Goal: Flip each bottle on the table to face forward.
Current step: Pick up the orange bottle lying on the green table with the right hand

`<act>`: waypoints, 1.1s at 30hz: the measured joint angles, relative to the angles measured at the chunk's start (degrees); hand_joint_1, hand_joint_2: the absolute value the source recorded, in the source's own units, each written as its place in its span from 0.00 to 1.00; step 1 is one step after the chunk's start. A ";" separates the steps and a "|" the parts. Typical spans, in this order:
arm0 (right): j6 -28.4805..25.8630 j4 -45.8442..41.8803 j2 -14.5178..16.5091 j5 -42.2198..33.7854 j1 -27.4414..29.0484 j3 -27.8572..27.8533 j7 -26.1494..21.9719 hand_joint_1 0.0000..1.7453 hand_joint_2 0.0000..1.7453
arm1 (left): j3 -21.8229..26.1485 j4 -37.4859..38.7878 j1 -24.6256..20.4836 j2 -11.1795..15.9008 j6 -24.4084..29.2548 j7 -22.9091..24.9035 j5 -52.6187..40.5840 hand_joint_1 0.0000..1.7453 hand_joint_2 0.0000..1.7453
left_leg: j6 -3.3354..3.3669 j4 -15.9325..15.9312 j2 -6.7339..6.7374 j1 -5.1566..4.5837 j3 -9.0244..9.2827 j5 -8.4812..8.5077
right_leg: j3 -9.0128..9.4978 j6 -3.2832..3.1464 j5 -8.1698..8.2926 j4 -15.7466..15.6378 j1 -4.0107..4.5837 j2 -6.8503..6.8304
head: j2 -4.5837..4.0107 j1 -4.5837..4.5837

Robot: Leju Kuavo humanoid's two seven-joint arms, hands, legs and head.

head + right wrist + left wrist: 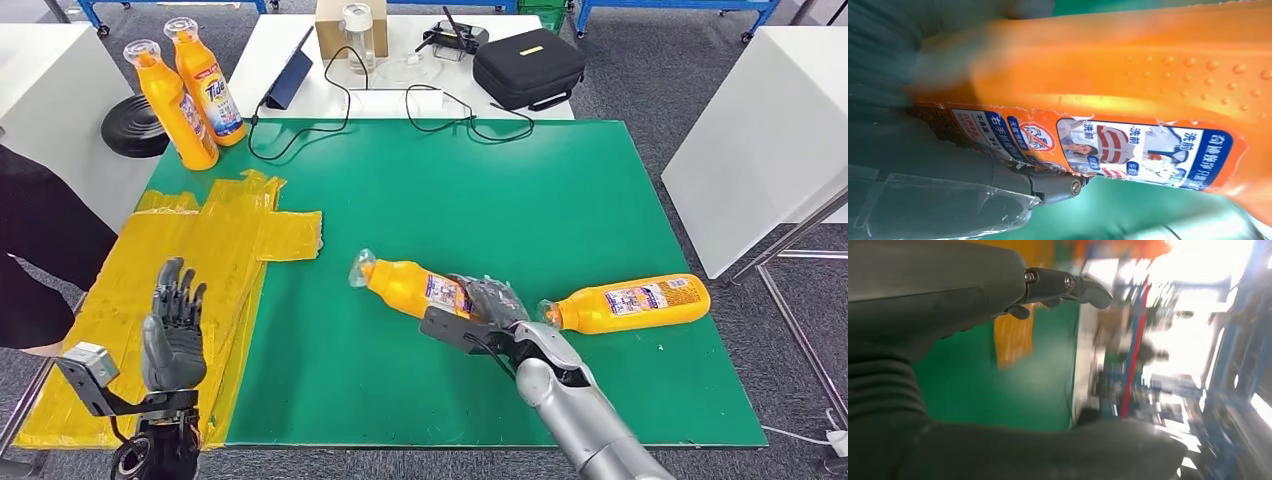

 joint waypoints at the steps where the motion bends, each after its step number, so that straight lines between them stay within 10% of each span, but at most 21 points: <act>1: -0.58 -1.04 0.55 -0.87 0.16 -0.08 -0.45 1.00 1.00 | -0.03 0.67 -0.07 -0.28 -2.04 0.81 2.24 0.00 1.00 | 0.00 0.00 0.01 0.01 -0.04 0.00 | -0.07 -0.02 0.01 0.01 0.01 0.00 | 0.00 -0.01; 9: -3.09 -5.00 4.52 -5.24 0.04 0.32 -2.63 1.00 1.00 | -0.56 6.95 -2.97 -1.69 -8.72 3.55 7.89 0.00 1.00 | -0.02 0.00 0.01 0.03 -0.35 0.02 | -0.34 -0.08 0.06 0.02 0.02 0.00 | 0.00 0.01; 33: -2.49 12.25 18.73 -15.19 -9.60 8.11 -1.03 1.00 1.00 | -5.28 17.10 -14.63 -3.89 -7.21 3.28 6.44 0.00 1.00 | -0.07 0.01 -0.01 0.12 -0.50 0.09 | -0.49 -0.11 0.07 0.05 0.09 -0.01 | 0.00 0.02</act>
